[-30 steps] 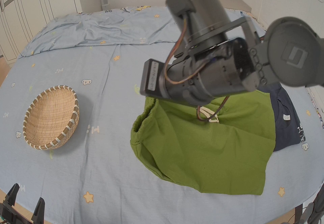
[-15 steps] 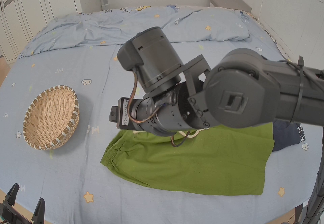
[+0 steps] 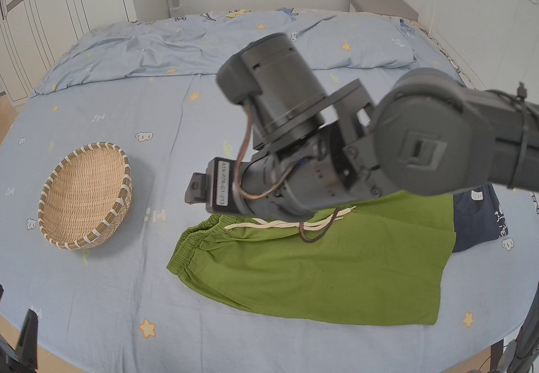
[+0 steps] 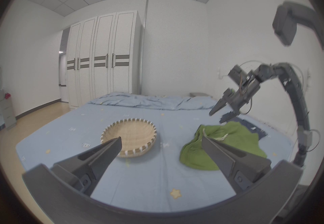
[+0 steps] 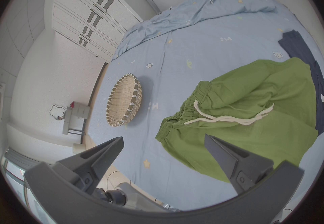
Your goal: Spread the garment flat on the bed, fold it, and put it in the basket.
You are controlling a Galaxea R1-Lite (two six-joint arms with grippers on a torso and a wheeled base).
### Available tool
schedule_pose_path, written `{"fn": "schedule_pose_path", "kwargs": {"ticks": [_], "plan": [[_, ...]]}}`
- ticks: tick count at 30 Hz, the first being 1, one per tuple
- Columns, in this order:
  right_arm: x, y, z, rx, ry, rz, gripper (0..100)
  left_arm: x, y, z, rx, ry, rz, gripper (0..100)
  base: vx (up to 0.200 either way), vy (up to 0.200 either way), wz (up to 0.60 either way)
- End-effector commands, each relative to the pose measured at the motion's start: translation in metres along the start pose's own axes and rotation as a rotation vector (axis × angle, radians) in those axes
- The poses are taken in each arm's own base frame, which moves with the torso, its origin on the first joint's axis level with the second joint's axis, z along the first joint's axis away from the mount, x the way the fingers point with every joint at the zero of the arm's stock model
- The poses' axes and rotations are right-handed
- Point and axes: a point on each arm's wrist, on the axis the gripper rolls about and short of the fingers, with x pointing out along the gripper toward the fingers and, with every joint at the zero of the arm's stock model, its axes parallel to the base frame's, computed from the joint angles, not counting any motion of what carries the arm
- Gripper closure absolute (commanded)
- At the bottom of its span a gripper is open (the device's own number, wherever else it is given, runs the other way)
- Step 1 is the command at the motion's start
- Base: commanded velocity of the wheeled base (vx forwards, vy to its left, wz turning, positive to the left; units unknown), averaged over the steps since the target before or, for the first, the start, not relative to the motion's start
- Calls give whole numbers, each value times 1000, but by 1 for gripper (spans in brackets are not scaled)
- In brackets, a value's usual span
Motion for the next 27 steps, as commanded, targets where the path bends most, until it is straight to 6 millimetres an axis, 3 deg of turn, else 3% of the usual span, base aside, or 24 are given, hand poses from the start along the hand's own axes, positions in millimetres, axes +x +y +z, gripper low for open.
{"fn": "schedule_pose_path", "kwargs": {"ticks": [1,3,6,8,9,14,18,19,21,27], "plan": [[-111,-55,17,99,-10,135,0,39,-5,63,-86,188,-186,0,0,0,0],[-138,-87,9,144,-22,157,0,70,-6,59,-141,349,-263,0,0,0,0],[-151,-123,-11,187,-46,150,0,104,-6,51,-195,493,-306,0,0,0,0],[-155,-130,-14,196,-58,153,0,112,-6,49,-204,525,-311,0,0,0,0],[-154,-158,-29,240,-112,120,0,142,-5,34,-240,635,-337,0,0,0,0],[-154,-201,-63,301,-218,55,0,194,1,2,-364,812,-441,0,0,0,0],[-148,-218,-78,332,-252,36,0,232,17,-26,-491,921,-537,0,0,0,0],[-147,-218,-78,332,-252,36,0,233,17,-28,-493,924,-540,0,0,0,0],[-144,-219,-80,327,-242,31,0,255,25,-53,-486,986,-573,0,0,0,0],[-140,-213,-85,302,-204,54,0,278,34,-88,-464,1063,-593,0,0,0,0]]}}
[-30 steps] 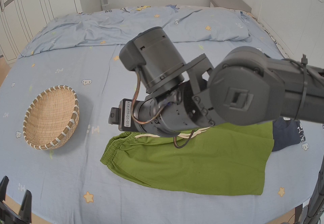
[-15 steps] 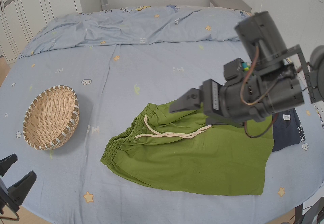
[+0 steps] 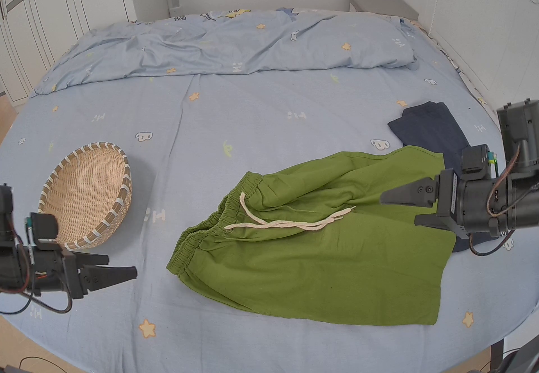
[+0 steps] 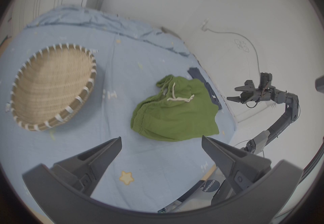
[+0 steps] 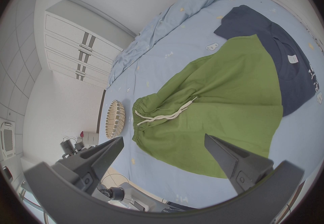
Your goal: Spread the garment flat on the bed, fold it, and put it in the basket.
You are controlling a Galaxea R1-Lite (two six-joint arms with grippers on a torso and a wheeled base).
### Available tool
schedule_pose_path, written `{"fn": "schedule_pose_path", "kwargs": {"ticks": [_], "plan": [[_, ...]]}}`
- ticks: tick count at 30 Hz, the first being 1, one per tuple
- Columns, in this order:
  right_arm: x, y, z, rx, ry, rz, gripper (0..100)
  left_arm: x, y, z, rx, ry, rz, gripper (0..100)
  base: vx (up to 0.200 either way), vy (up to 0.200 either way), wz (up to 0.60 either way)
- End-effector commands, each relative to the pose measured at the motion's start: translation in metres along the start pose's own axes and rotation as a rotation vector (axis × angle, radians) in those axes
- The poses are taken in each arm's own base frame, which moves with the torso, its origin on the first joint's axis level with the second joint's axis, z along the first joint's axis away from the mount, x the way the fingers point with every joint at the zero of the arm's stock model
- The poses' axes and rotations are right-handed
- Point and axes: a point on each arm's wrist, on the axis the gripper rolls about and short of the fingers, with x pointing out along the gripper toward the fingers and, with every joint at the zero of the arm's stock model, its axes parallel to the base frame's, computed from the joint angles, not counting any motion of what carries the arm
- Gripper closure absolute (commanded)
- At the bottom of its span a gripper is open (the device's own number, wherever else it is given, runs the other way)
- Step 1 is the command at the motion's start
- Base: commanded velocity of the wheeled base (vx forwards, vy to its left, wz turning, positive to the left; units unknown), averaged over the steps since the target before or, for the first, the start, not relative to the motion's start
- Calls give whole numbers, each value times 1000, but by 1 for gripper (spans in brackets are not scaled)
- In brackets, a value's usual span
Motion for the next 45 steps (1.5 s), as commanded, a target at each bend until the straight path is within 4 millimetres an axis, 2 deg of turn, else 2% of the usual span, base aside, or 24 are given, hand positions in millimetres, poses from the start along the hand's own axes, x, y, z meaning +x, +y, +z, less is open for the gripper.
{"fn": "schedule_pose_path", "kwargs": {"ticks": [1,7,11,14,26,27,39,43,45], "plan": [[-24,-38,-27,30,-75,17,0,105,98,-7,-216,292,-150,0,0,0,0],[-24,-39,-28,32,-72,14,0,124,110,-4,-257,318,-155,0,0,0,0],[-26,-39,-28,31,-80,16,0,129,111,3,-269,311,-156,0,0,0,0],[-26,-39,-28,33,-83,15,0,143,109,8,-276,328,-174,0,0,0,0],[-23,-42,-29,35,-72,5,0,157,108,17,-275,327,-189,0,0,0,0],[-23,-42,-29,35,-72,5,0,157,107,17,-276,329,-191,100,0,0,0],[-12,-54,-42,48,-6,-41,0,163,97,19,-268,342,-212,100,0,0,0],[-9,-68,-59,70,53,-86,0,158,98,16,-286,345,-214,100,0,0,0],[-7,-84,-70,108,93,-137,0,147,98,16,-292,326,-203,100,0,0,0]]}}
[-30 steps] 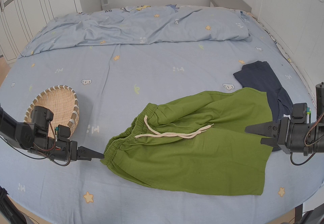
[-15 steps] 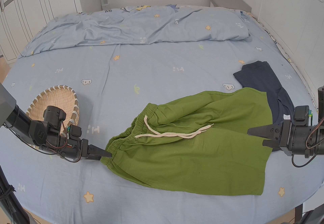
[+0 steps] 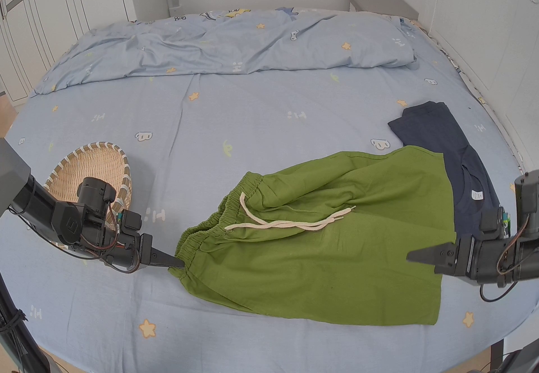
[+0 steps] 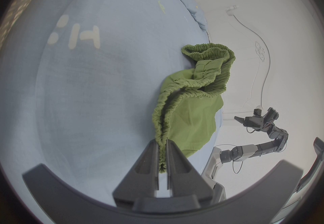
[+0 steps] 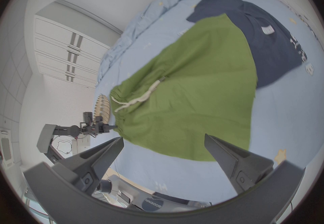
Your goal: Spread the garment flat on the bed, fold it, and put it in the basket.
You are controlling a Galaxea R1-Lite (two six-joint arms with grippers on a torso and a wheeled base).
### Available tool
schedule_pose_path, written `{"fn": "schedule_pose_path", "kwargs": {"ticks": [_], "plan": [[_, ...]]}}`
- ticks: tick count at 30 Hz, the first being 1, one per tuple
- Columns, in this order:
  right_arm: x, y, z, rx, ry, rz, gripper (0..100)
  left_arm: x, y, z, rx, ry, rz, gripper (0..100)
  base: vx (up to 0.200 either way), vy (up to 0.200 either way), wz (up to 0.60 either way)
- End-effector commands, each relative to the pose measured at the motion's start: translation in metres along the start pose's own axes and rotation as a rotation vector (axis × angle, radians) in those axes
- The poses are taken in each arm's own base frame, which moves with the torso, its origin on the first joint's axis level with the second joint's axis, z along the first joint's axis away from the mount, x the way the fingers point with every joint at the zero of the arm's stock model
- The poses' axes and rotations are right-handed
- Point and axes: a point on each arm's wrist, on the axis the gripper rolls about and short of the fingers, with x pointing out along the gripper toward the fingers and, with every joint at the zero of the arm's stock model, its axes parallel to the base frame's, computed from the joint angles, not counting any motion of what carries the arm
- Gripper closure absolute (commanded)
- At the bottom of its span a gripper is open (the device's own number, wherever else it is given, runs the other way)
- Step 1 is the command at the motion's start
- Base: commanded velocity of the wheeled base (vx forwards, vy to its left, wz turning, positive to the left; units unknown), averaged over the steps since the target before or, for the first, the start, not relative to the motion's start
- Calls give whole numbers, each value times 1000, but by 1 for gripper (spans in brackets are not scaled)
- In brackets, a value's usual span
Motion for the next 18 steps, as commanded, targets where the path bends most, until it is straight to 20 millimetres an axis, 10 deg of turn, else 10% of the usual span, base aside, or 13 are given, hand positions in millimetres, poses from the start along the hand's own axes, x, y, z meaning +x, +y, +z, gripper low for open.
{"fn": "schedule_pose_path", "kwargs": {"ticks": [1,18], "plan": [[8,-28,-19,58,89,-87,0,-19,-3,-5,-5,-40,10,100,0,0,0],[33,-122,-38,87,319,-88,0,-23,-1,-8,-16,-49,14,100,0,0,0]]}}
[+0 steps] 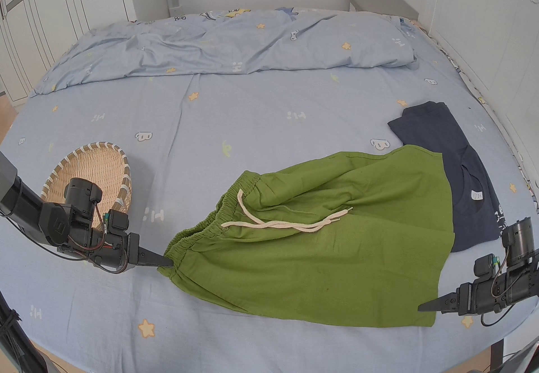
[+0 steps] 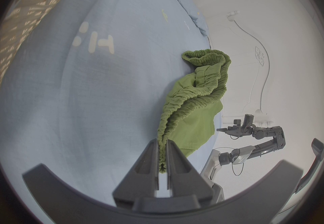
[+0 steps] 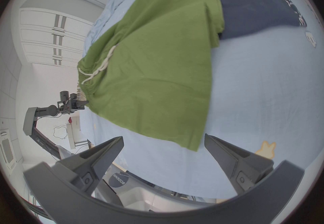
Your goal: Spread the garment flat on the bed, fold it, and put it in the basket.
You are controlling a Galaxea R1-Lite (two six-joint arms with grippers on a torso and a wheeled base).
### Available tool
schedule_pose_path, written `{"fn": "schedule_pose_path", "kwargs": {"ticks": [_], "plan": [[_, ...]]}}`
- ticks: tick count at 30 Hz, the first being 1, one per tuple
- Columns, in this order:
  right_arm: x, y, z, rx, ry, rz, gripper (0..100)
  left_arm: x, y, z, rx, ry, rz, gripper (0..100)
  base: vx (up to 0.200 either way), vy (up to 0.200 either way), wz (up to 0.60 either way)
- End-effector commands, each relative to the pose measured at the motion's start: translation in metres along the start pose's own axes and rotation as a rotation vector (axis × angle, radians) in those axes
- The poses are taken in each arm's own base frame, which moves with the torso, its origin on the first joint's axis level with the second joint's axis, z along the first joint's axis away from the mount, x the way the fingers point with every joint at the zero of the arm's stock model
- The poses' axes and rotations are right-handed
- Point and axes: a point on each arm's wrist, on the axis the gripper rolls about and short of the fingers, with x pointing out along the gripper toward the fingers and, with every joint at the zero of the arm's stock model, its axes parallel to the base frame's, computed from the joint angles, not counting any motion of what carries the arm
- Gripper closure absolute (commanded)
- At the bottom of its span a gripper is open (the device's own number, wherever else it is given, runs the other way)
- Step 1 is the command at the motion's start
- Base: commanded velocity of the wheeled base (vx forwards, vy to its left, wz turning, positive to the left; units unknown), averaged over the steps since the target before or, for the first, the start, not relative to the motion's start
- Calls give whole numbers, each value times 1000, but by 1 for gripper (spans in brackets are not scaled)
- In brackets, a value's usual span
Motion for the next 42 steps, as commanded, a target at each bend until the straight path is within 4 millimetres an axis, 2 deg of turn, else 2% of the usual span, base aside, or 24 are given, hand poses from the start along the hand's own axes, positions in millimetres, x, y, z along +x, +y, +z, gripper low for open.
{"fn": "schedule_pose_path", "kwargs": {"ticks": [1,6,11,16,36,37,42], "plan": [[20,-29,-5,85,85,-30,0,-2,-2,0,7,-7,0,100,0,0,0],[39,-40,-3,84,91,-12,0,-2,-2,1,7,-9,-1,100,0,0,0],[47,-45,-7,66,61,21,0,-3,-1,2,9,-14,1,100,0,0,0],[47,-44,-9,60,54,112,0,-3,-1,2,7,-14,1,100,0,0,0],[42,-43,-13,84,62,201,0,-6,2,4,-3,-28,8,100,0,0,0],[42,-44,-13,85,61,201,100,-7,3,4,-4,-29,9,100,0,0,0],[42,-44,-13,88,65,198,100,-7,3,5,-4,-31,10,100,0,0,0]]}}
